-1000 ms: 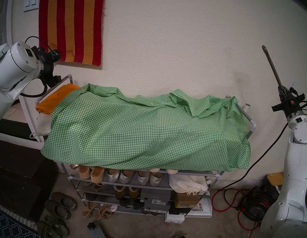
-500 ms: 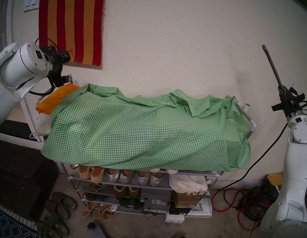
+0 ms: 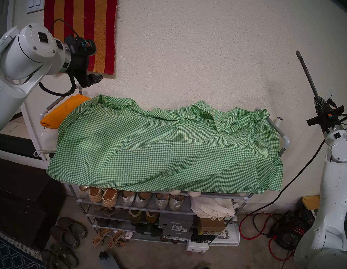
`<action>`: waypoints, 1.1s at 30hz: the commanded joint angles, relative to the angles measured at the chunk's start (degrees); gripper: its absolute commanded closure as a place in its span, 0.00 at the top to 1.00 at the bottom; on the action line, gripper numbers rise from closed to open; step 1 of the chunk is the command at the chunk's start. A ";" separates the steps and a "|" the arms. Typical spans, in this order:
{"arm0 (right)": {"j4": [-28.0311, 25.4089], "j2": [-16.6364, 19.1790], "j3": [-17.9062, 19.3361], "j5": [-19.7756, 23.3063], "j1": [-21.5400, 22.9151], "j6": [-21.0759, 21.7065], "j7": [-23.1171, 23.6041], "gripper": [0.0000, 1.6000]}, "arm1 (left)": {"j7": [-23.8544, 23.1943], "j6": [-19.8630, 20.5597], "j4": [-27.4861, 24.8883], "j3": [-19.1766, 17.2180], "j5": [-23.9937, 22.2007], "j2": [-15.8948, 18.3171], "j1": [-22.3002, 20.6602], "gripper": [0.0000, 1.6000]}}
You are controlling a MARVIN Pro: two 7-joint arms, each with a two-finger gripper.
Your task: Lift the object off the cloth, cover the shoe rack with the cloth, put the object back
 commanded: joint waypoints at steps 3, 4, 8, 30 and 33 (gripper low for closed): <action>-0.35 -0.03 -0.07 -0.04 0.25 0.11 -0.05 0.00 | -4.12 -1.57 1.37 5.18 -1.83 -4.35 -5.74 1.00; -0.35 -0.03 -0.06 -0.04 0.25 0.11 -0.05 0.00 | -4.36 -2.01 1.49 5.78 -1.95 -4.81 -5.75 1.00; -0.37 -0.04 -0.05 -0.07 0.26 0.12 -0.05 0.00 | -4.78 -2.37 2.46 8.07 -2.10 -6.77 -6.35 1.00; -0.37 -0.09 0.00 -0.14 0.28 0.10 -0.04 0.00 | -2.49 1.74 2.20 17.59 1.81 -15.62 -12.83 1.00; -0.37 -0.10 0.00 -0.15 0.28 0.10 -0.03 0.00 | -1.85 2.71 2.27 17.96 1.61 -17.51 -13.24 1.00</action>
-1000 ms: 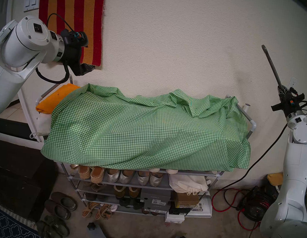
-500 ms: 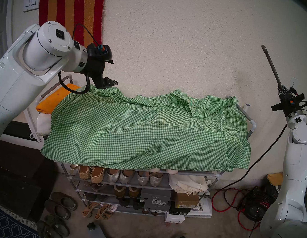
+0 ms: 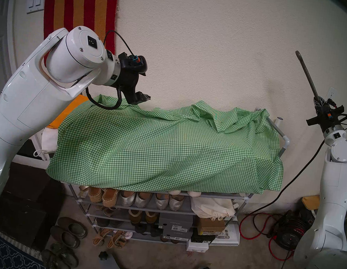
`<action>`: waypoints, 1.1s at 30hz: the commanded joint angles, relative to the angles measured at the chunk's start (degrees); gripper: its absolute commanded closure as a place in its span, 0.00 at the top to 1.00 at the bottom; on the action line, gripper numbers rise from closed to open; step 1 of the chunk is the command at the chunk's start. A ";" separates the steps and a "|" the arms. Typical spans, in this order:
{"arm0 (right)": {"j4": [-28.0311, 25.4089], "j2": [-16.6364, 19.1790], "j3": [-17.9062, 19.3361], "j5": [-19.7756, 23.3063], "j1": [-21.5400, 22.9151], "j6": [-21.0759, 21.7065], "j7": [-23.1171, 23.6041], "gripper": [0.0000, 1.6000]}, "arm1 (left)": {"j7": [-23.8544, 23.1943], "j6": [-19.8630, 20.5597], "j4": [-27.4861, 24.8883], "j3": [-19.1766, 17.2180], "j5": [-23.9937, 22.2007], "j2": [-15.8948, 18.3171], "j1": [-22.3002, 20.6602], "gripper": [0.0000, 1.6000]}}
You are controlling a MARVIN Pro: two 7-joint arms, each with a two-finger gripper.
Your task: Lift the object off the cloth, cover the shoe rack with the cloth, put the object back
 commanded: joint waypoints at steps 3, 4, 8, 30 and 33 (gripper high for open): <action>-0.34 0.03 -0.01 0.04 0.27 0.11 0.02 0.00 | 1.58 2.70 -0.85 2.01 0.90 -5.87 -3.71 1.00; -0.34 0.03 -0.01 0.04 0.27 0.11 0.01 0.00 | 1.86 2.47 -1.10 2.85 1.48 -6.35 -4.17 1.00; -0.33 0.02 0.00 0.03 0.27 0.09 0.01 0.00 | 2.52 2.85 -1.90 5.36 2.79 -8.23 -5.41 1.00; -0.36 0.00 0.02 0.01 0.27 0.13 0.04 0.00 | 4.26 4.18 5.19 14.53 6.60 -17.35 -11.53 1.00; -0.36 0.00 0.02 0.00 0.27 0.13 0.04 0.00 | 4.88 3.81 7.58 15.46 6.93 -18.97 -12.15 1.00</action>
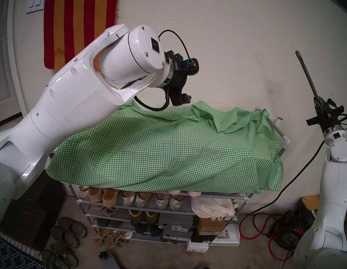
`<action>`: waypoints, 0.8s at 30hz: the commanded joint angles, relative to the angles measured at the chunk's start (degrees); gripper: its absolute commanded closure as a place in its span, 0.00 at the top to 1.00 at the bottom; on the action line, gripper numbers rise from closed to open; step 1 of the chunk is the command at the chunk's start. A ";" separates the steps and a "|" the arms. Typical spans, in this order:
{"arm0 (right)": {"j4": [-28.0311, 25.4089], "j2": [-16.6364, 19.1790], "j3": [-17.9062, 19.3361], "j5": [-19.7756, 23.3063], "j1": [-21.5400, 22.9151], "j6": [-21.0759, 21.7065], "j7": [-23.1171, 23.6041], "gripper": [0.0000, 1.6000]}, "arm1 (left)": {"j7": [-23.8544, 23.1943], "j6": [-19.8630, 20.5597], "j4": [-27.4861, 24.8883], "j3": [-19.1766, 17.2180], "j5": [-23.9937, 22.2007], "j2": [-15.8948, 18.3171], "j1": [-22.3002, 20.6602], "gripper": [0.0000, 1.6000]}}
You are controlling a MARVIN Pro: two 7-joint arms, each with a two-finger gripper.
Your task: Lift the object off the cloth, cover the shoe rack with the cloth, put the object back
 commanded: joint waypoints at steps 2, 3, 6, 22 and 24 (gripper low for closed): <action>-0.35 0.05 0.02 0.06 0.25 0.15 0.05 0.00 | 1.01 -0.88 5.36 1.92 0.58 -5.33 -2.53 1.00; -0.35 0.05 0.02 0.06 0.26 0.15 0.05 0.00 | 0.97 -0.97 6.33 2.34 0.66 -5.82 -2.84 1.00; -0.35 0.05 0.02 0.05 0.26 0.16 0.05 0.00 | 1.29 -1.83 8.51 3.41 0.93 -6.95 -3.18 1.00; -0.38 0.03 0.04 0.05 0.25 0.19 0.07 0.00 | 0.89 -4.73 16.87 7.42 0.99 -10.43 -3.76 1.00; -0.38 0.03 0.04 0.05 0.25 0.19 0.08 0.00 | 1.05 -5.20 17.76 7.53 0.98 -10.60 -3.91 1.00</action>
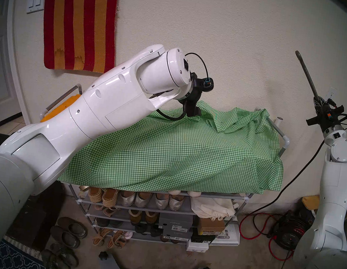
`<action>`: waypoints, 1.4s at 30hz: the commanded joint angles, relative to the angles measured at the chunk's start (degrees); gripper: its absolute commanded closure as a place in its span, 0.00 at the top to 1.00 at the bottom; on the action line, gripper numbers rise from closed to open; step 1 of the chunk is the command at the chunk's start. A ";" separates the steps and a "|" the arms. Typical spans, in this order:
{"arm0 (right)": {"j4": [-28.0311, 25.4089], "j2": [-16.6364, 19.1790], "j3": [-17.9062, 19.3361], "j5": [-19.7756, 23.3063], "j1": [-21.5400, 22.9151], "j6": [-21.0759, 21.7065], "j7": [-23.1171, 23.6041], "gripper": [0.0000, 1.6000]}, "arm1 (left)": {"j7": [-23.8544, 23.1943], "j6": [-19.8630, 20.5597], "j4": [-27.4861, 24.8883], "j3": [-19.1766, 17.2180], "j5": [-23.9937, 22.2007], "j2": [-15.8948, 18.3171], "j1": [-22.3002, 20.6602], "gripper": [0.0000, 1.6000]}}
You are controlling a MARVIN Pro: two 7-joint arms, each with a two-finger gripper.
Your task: Lift the object off the cloth, cover the shoe rack with the cloth, put the object back
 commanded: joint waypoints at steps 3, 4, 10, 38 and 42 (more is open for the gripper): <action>-0.37 0.06 0.04 0.07 0.24 0.20 0.08 0.00 | 1.06 -1.98 3.93 0.31 0.24 -1.93 -0.99 1.00; -0.37 0.06 0.04 0.07 0.24 0.20 0.07 0.00 | 1.73 -2.15 4.54 0.56 0.73 -2.10 -1.15 1.00; -0.35 0.06 0.04 0.06 0.25 0.17 0.06 0.00 | 4.02 -4.24 8.52 0.75 1.71 -3.92 -2.98 1.00; -0.38 0.05 0.05 0.06 0.24 0.21 0.08 0.00 | 5.04 -7.71 20.00 0.87 0.31 -7.76 -2.97 1.00; -0.38 0.05 0.05 0.06 0.24 0.21 0.09 0.00 | 5.60 -9.07 21.91 0.41 -0.17 -8.15 -2.95 0.93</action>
